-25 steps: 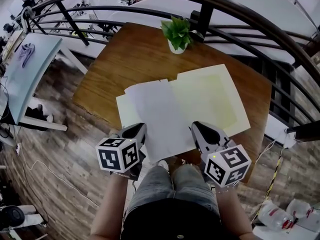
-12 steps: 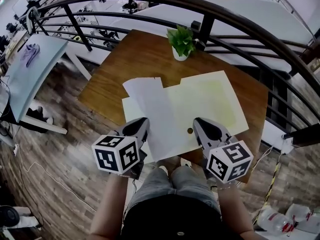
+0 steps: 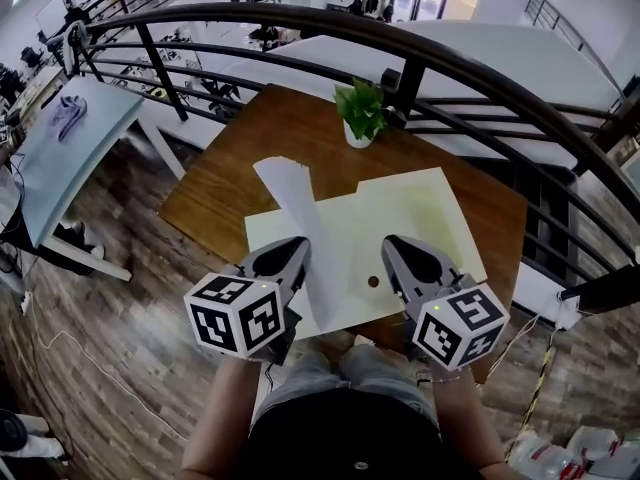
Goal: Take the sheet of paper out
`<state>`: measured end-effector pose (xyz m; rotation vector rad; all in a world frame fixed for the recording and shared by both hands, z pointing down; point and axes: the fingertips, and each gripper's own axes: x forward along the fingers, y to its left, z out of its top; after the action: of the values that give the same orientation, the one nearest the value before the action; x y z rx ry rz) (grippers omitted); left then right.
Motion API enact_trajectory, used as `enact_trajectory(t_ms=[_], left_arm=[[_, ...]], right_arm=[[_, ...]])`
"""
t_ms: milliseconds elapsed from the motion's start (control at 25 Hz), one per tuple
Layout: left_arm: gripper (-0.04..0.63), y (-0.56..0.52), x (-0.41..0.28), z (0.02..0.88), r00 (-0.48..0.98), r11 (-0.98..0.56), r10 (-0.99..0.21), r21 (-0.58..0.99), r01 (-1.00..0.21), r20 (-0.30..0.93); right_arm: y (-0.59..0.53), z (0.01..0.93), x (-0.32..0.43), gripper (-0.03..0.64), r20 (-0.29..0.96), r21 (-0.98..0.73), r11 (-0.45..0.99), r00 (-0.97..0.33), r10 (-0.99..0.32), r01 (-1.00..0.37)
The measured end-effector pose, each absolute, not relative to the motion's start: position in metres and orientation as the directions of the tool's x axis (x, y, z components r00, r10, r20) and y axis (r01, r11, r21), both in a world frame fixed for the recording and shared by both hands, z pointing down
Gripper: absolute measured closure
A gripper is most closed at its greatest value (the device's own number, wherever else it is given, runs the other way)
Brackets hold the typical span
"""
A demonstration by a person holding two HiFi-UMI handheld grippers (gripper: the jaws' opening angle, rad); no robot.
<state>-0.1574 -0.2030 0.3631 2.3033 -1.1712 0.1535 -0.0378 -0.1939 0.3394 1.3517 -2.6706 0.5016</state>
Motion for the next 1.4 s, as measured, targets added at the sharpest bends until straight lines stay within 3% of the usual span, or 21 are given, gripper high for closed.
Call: enact_trajectory(t_ms=[640, 1400], left_arm=[[0.57, -0.21, -0.106, 0.321, 0.662, -0.55, -0.716, 0.403, -0.731, 0.223], [0.571, -0.208, -0.093, 0.326, 0.655, -0.54, -0.716, 0.403, -0.739, 0.242]], right_arm=[[-0.205, 0.316, -0.015, 0.588, 0.189, -0.243, 0.594, -0.638, -0.747, -0.767], [-0.204, 0.32, -0.006, 0.588, 0.209, -0.231, 0.62, -0.661, -0.721, -0.75]])
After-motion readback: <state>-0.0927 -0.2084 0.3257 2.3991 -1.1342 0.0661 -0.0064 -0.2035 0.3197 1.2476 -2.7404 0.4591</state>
